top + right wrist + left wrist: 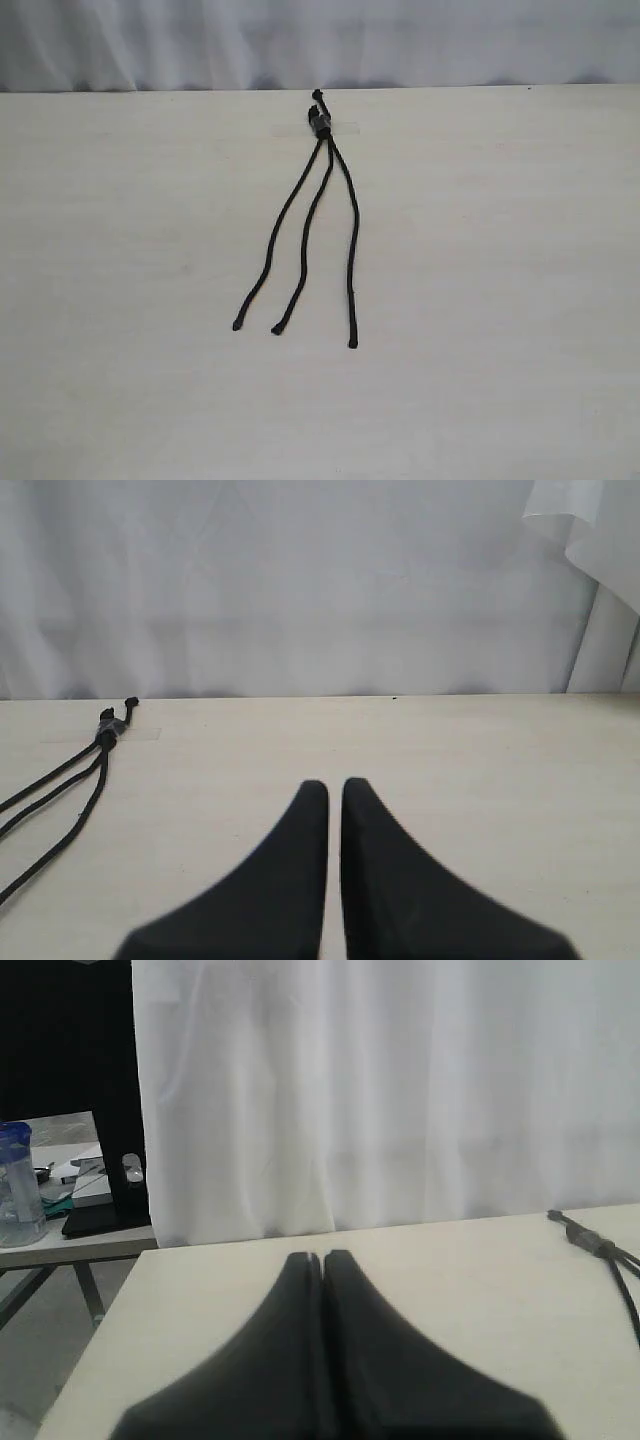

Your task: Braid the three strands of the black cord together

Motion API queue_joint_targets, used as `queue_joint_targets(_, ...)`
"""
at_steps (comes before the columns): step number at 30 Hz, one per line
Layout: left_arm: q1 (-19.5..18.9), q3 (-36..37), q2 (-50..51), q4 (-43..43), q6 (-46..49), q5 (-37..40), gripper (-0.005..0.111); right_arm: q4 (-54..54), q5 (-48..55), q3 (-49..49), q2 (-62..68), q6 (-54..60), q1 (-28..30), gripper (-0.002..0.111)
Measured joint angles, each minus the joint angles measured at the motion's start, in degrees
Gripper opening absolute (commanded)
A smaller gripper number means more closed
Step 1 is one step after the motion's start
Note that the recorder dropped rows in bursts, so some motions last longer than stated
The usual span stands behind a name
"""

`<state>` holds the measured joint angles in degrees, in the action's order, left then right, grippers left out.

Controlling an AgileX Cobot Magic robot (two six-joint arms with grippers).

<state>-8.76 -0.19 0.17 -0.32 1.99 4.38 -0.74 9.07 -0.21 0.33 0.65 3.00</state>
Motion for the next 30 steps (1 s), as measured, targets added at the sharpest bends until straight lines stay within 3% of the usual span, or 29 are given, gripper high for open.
queue_joint_targets(23, 0.0, 0.0, 0.0, 0.0, 0.0, -0.2, 0.000, -0.1, -2.7, 0.1, 0.0, -0.2, 0.0, 0.004)
queue_joint_targets(27, 0.0, 0.0, 0.0, -2.3, -3.6, -7.2, 0.000, -6.2, -12.7, 0.1, 0.0, -1.0, 0.0, 0.004)
queue_joint_targets(30, 0.0, 0.0, 0.0, -6.0, -12.6, -16.2, 0.000, -14.6, -20.5, 0.1, 0.0, -1.6, 0.0, 0.004)
